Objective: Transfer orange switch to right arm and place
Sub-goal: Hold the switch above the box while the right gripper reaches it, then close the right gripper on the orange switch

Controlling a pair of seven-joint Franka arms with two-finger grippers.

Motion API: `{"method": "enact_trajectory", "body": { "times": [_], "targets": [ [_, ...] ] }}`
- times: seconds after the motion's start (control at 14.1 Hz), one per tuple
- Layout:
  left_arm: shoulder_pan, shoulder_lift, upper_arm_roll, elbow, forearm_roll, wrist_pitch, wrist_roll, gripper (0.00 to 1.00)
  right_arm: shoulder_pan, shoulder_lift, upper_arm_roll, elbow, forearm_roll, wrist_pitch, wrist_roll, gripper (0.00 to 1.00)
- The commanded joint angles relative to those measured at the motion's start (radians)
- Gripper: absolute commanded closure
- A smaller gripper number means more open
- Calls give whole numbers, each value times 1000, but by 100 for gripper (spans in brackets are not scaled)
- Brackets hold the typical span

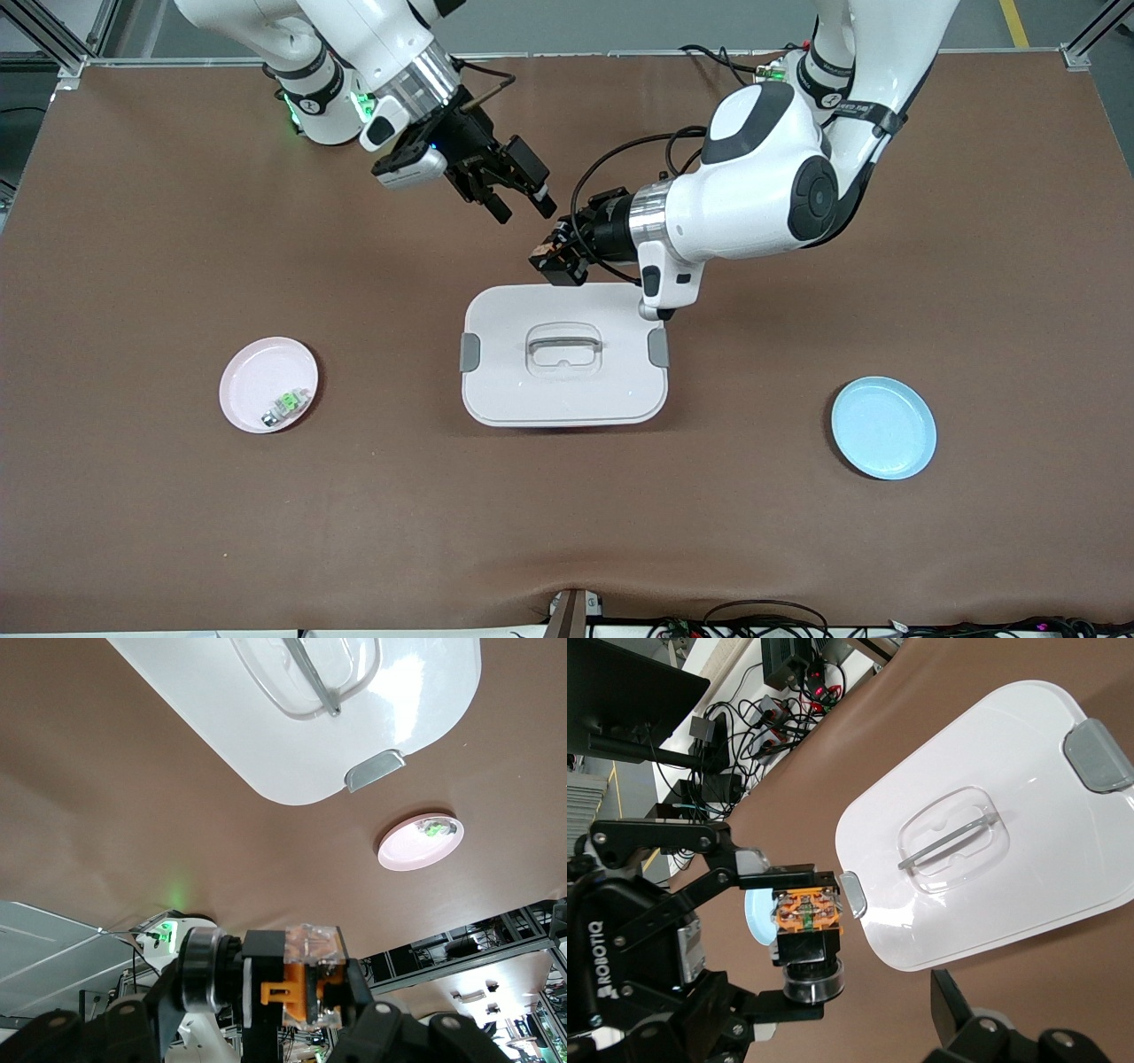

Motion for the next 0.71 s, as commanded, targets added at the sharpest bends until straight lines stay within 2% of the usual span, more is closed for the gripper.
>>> {"method": "enact_trajectory", "body": {
  "times": [0.0, 0.64],
  "targets": [
    [-17, 6, 5, 21, 1, 7, -18, 100, 13, 46, -3, 20, -43, 28, 37, 0],
    [-20, 5, 5, 19, 2, 7, -26, 100, 24, 105, -4, 35, -46, 73, 37, 0]
  ]
}}
